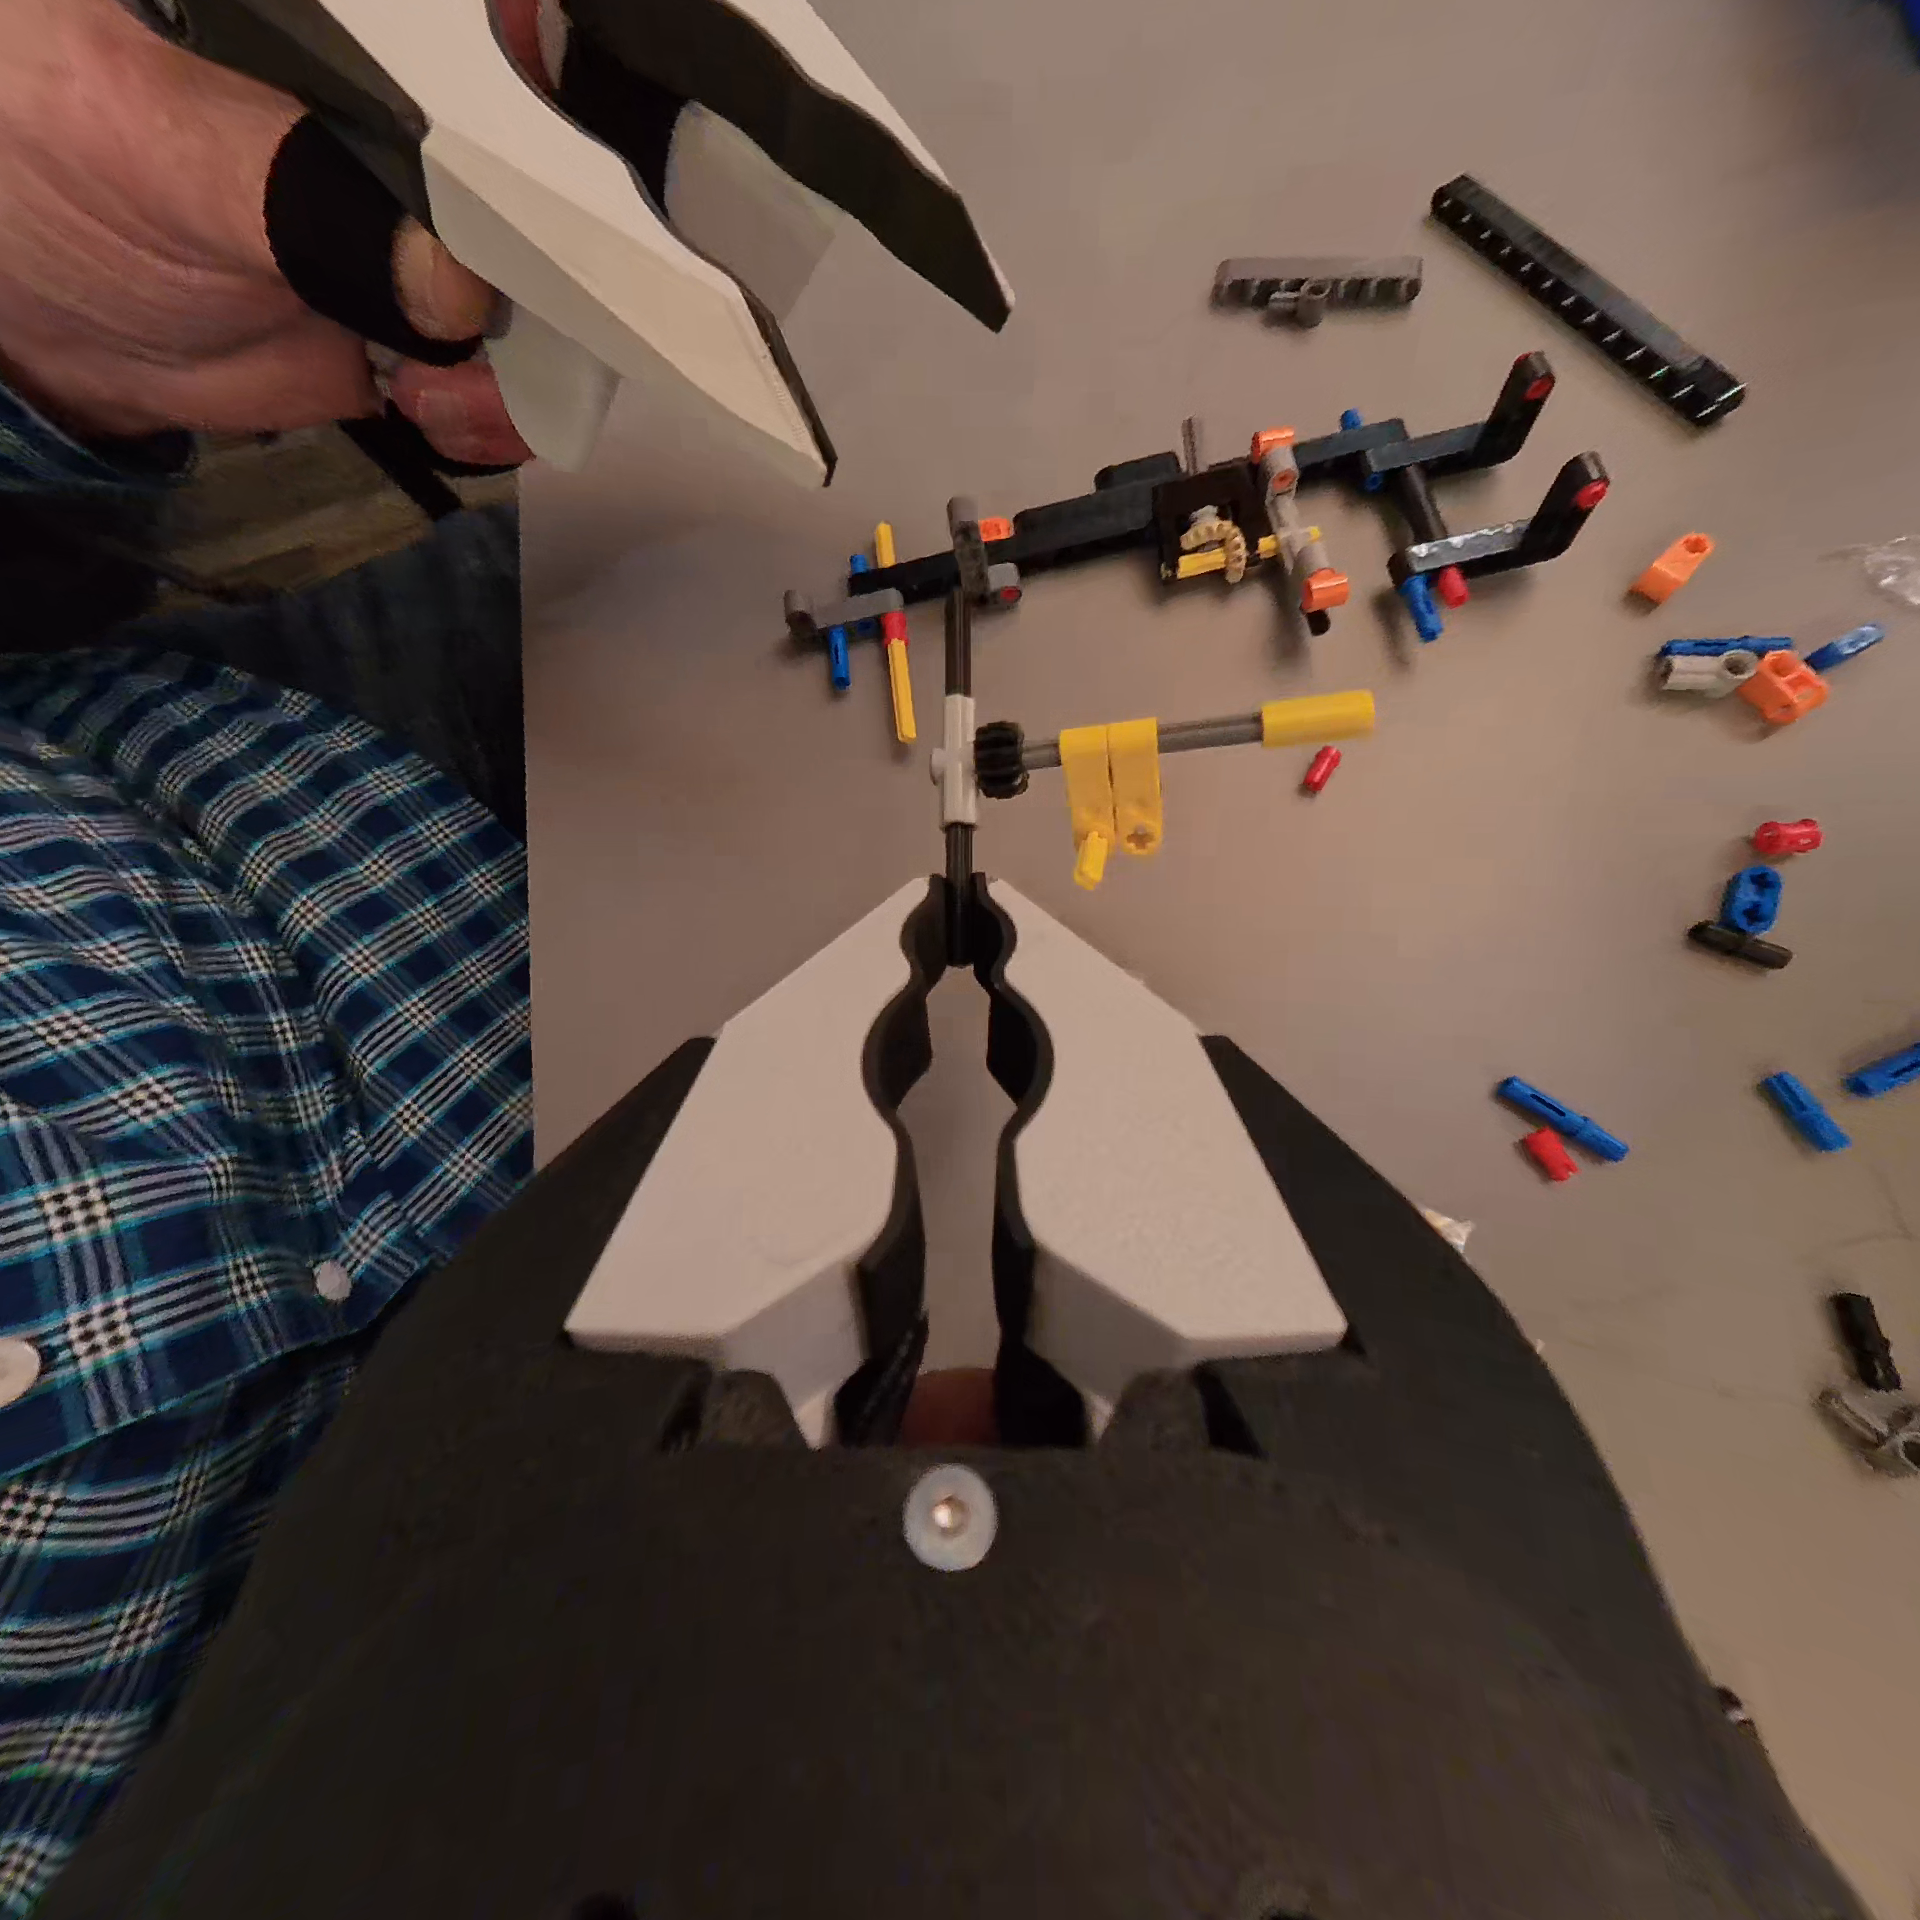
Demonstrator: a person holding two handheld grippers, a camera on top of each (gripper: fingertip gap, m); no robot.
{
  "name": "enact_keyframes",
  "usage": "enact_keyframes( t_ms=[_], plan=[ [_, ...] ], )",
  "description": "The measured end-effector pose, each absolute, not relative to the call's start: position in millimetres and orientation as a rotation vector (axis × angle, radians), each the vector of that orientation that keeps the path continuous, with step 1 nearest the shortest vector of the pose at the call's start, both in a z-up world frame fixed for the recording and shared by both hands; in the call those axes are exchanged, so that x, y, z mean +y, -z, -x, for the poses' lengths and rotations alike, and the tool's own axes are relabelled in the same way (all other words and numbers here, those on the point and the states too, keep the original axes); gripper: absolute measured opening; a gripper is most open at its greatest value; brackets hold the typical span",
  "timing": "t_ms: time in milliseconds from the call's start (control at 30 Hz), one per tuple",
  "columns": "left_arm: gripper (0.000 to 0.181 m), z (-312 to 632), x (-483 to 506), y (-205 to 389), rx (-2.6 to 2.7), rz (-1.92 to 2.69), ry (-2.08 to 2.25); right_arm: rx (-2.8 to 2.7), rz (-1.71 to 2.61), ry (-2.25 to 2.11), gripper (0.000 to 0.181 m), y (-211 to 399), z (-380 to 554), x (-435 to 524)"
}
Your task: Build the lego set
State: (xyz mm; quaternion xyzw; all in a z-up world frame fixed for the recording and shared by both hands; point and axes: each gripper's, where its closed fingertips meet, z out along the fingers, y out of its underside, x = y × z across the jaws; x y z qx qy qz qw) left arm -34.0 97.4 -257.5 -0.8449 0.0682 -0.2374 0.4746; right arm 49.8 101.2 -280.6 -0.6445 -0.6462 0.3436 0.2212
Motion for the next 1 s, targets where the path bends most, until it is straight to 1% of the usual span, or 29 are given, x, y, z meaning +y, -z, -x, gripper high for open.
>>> enact_keyframes(
  t_ms=[267, 633, 1000],
  plan=[
    [0.072, 42, 83, 271, 0.189, 2.161, 0.51, -1.9, 1.786, -0.956, 0.001, 290, -49, 102],
    [0.074, 68, 64, 289, 0.466, 2.317, 0.401, -1.965, 1.772, -0.987, 0.001, 295, -40, 94],
    [0.072, 52, 58, 308, 0.604, 2.348, 0.426, -2.058, 1.764, -0.951, 0.001, 307, -30, 85]
  ],
)
